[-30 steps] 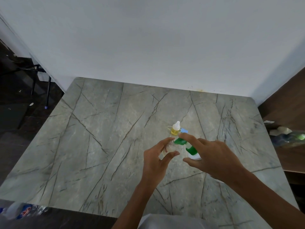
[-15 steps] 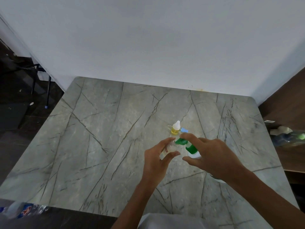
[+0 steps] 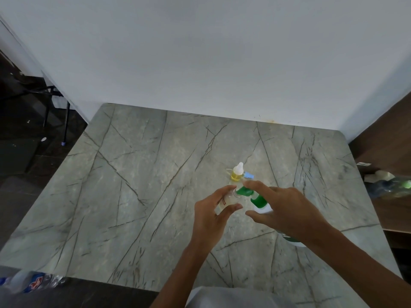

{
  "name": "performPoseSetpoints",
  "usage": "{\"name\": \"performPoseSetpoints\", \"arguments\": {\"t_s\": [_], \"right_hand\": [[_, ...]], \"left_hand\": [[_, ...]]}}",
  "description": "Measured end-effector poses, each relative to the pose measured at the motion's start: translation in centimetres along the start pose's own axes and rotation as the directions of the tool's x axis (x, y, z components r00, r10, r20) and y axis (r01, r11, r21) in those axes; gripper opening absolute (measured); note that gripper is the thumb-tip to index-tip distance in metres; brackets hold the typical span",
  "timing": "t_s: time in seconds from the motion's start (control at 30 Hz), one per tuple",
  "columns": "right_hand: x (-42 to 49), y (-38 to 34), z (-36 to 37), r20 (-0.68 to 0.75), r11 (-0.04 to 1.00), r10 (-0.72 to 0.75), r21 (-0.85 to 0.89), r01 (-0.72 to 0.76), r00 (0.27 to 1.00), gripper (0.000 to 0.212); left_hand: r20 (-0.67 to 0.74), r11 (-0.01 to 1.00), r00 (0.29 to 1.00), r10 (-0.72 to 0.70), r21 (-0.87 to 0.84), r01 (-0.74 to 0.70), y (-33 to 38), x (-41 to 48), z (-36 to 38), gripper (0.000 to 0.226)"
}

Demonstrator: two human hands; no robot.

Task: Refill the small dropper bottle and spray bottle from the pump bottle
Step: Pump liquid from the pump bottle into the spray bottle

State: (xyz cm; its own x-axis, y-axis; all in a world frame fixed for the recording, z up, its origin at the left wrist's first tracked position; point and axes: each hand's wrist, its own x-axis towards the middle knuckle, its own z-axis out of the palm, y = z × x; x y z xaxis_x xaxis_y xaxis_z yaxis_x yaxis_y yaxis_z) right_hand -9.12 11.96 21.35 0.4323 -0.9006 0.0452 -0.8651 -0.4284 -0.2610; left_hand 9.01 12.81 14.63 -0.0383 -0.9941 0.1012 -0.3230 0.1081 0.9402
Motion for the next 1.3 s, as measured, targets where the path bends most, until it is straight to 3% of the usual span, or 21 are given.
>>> {"name": "performPoseSetpoints", "arguments": {"t_s": [0.13, 0.23, 0.47, 0.67, 1.03, 1.2, 1.3], "right_hand": [[-0.01, 0.07, 0.16, -0.068, 0.999, -0.028, 0.018, 0.029, 0.997, 0.066], [0.04, -0.17, -0.21, -0.022, 1.000, -0.004, -0.024, 0.004, 1.000, 0.067], [-0.12, -0.25, -0.04, -0.010, 0.999, 0.019, -0.034, -0.019, 1.000, 0.084], [-0.22, -0.45, -0.26, 0.011, 0.999, 0.025, -0.030, -0.025, 1.000, 0.075], [-0.16, -0.56, 0.23, -0.108, 1.000, -0.007, 0.021, 0.010, 0.994, 0.065], [-0.05, -0.54, -0.13, 0.016, 0.999, 0.026, -0.029, -0.025, 1.000, 0.071], [-0.15, -0.45, -0.15, 0.012, 1.000, 0.024, -0.019, -0.023, 1.000, 0.079]], "left_hand": [[0.005, 1.000, 1.000, 0.018, 0.011, -0.018, -0.03, -0.11, 0.13, 0.042], [0.004, 1.000, 1.000, 0.015, -0.002, -0.015, 0.03, -0.11, 0.16, 0.042], [-0.014, 1.000, 1.000, 0.009, -0.026, -0.009, 0.06, -0.02, -0.13, 0.040], [-0.016, 1.000, 1.000, -0.003, -0.025, 0.002, 0.32, -0.10, -0.10, 0.039], [0.010, 1.000, 1.000, 0.005, 0.000, -0.005, 0.07, -0.28, 0.05, 0.040], [-0.009, 1.000, 1.000, 0.002, -0.018, -0.002, -0.07, -0.22, -0.12, 0.039], [-0.023, 1.000, 1.000, 0.014, -0.012, -0.014, 0.00, -0.20, -0.28, 0.041]]}}
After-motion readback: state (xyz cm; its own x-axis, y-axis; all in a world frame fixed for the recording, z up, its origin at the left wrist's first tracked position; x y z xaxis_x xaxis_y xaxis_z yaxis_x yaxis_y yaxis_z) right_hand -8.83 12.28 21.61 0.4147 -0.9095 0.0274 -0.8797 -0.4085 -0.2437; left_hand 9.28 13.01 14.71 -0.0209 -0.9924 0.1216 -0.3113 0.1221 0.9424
